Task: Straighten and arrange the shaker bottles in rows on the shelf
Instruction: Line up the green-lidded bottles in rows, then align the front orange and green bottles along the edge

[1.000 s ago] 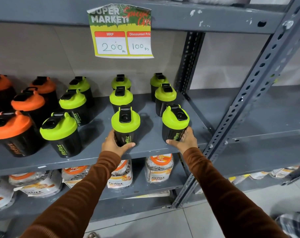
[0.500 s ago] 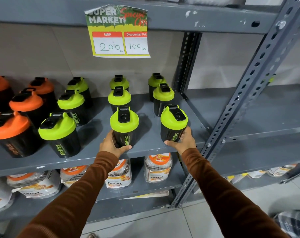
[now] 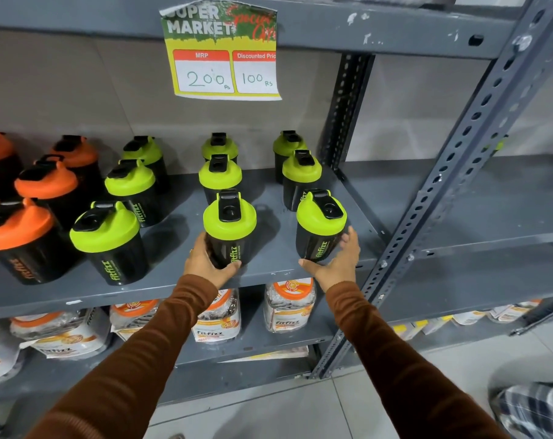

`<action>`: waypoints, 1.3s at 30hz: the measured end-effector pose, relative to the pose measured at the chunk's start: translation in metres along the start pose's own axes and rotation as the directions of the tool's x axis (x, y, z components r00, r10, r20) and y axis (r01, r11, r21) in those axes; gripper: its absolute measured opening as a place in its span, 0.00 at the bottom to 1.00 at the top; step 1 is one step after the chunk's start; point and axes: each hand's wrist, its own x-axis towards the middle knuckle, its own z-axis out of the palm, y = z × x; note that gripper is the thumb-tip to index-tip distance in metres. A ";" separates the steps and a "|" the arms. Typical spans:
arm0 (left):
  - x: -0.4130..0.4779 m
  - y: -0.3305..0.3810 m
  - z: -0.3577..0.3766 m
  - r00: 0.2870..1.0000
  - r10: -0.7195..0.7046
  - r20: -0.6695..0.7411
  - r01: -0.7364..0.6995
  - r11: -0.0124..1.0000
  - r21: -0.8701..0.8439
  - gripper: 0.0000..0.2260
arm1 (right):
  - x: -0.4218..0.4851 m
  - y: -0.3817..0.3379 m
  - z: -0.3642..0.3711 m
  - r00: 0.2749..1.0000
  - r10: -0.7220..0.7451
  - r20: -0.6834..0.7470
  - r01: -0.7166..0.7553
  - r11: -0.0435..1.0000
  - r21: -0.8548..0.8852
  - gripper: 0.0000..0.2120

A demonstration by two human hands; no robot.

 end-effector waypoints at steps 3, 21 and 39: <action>-0.007 -0.002 0.000 0.999 0.022 -0.042 -0.031 0.974 -0.226 0.32 | -0.041 -0.013 0.019 0.976 -0.073 -0.205 0.067 0.997 -0.035 0.43; -0.013 -0.096 -0.184 0.731 -0.043 -0.681 0.042 0.999 -0.018 0.40 | -0.134 -0.120 0.231 0.851 -0.183 0.492 0.116 0.979 0.165 0.49; 0.020 -0.133 -0.266 0.982 -0.058 -0.181 0.046 0.997 -0.069 0.50 | -0.151 -0.139 0.265 0.955 0.043 0.292 -0.065 0.996 0.068 0.51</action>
